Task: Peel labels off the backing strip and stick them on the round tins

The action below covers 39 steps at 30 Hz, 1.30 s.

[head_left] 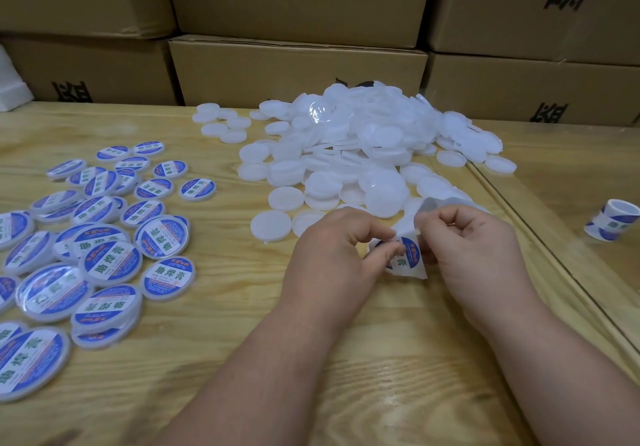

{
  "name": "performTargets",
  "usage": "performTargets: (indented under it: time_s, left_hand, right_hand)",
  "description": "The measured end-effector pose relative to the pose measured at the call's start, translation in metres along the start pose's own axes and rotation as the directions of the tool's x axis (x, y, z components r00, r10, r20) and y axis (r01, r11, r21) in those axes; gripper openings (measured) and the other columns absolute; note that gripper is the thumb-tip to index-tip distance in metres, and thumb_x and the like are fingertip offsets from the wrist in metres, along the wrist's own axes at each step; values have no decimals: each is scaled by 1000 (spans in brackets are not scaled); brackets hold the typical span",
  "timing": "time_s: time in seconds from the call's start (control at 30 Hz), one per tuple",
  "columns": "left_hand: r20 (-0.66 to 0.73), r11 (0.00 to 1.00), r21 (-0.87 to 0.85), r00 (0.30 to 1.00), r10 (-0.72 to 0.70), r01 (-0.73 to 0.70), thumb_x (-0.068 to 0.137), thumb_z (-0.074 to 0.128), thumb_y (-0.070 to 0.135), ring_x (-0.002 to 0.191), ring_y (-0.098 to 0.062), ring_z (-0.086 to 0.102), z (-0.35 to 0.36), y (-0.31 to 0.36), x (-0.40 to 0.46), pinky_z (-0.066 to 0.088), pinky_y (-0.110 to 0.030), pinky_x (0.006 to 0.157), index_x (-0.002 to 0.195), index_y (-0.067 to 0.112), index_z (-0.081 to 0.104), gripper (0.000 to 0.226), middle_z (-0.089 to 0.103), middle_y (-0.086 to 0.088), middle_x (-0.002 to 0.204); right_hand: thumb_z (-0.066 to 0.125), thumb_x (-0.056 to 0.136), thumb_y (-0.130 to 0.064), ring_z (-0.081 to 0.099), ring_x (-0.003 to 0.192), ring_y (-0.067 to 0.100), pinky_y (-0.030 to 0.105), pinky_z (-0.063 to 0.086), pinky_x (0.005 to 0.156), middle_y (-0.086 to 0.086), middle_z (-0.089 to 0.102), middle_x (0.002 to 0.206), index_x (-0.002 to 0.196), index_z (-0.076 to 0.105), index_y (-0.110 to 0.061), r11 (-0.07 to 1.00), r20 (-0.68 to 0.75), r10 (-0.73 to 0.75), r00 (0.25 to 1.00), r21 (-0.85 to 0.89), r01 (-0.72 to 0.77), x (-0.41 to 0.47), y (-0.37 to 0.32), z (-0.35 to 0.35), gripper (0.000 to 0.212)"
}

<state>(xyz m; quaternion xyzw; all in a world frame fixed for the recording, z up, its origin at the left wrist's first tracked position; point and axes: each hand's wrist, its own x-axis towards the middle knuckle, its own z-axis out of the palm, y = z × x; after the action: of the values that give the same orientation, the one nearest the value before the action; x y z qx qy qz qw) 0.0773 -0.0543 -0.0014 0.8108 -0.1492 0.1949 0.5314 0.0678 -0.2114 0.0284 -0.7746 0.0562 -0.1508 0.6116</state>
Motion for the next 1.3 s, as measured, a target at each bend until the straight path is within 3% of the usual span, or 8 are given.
performTargets:
  time_s: [0.07, 0.23, 0.5, 0.7, 0.83, 1.0, 1.17, 1.3]
  left_hand:
    - [-3, 1000, -13, 1000, -2, 2, 80, 84, 29, 93, -3, 63, -1, 0, 0, 56, -32, 71, 82, 34, 76, 10, 68, 17, 85]
    - [11, 1000, 4, 1000, 4, -4, 81, 82, 31, 93, -3, 64, -2, 1, -2, 57, -34, 72, 86, 34, 77, 7, 69, 18, 86]
    - [-21, 989, -149, 1000, -17, 13, 79, 84, 27, 90, -5, 67, -8, 10, -1, 53, -22, 72, 78, 35, 75, 12, 71, 17, 88]
    - [80, 704, -605, 908, -411, 372, 85, 81, 27, 77, -17, 76, -25, 12, 4, 56, -28, 54, 84, 25, 73, 8, 79, -2, 89]
    - [93, 662, -645, 899, -428, 382, 83, 81, 31, 79, -21, 77, -26, 12, 4, 57, -29, 55, 88, 23, 72, 13, 79, -4, 92]
    - [117, 674, -632, 907, -404, 382, 85, 81, 29, 80, -21, 77, -25, 11, 4, 58, -30, 55, 86, 26, 73, 9, 79, -3, 93]
    - [168, 668, -627, 907, -385, 400, 87, 79, 23, 88, -22, 77, -22, 10, 5, 59, -32, 60, 108, 25, 67, 24, 79, -4, 99]
    - [269, 376, -805, 847, -458, 459, 79, 44, -1, 106, -31, 73, -19, 9, 9, 62, -41, 70, 121, 18, 50, 46, 79, -11, 97]
  right_hand:
    - [69, 91, -24, 67, 55, 11, 23, 53, 53, 0, 72, 62, 71, 74, -24, 998, 27, 7, 1000, 67, -9, 0, -1, -1, 21]
    - [72, 90, -29, 63, 56, 7, 21, 50, 55, 0, 72, 64, 74, 76, -22, 1000, 153, -14, 988, -21, 17, -1, 3, 0, 19]
    - [70, 91, -27, 59, 46, 13, 25, 52, 48, 1, 63, 53, 65, 67, -12, 991, -48, 115, 992, 69, -112, 7, 9, -5, 30]
    - [76, 88, -37, 51, 50, -2, 12, 44, 52, -18, 56, 57, 89, 67, -23, 995, -229, -95, 969, -20, 93, 9, 9, -11, 16]
    - [76, 90, -25, 57, 63, 2, 11, 48, 58, -3, 68, 75, 90, 75, -30, 967, -61, -252, 966, 21, 253, -5, 0, -3, 6]
    - [77, 87, -21, 61, 76, 33, 20, 50, 63, 7, 73, 89, 87, 79, -31, 984, 130, -180, 975, 39, 176, -11, -5, 6, 11]
    - [74, 89, -14, 53, 58, 9, 13, 43, 53, 2, 68, 71, 82, 75, -26, 986, 116, -157, 981, 73, 149, -11, -6, 5, 13]
    - [71, 92, -12, 44, 47, 1, 11, 36, 47, -15, 55, 57, 77, 72, -18, 988, 71, -95, 993, 130, 85, -9, -4, 3, 16]
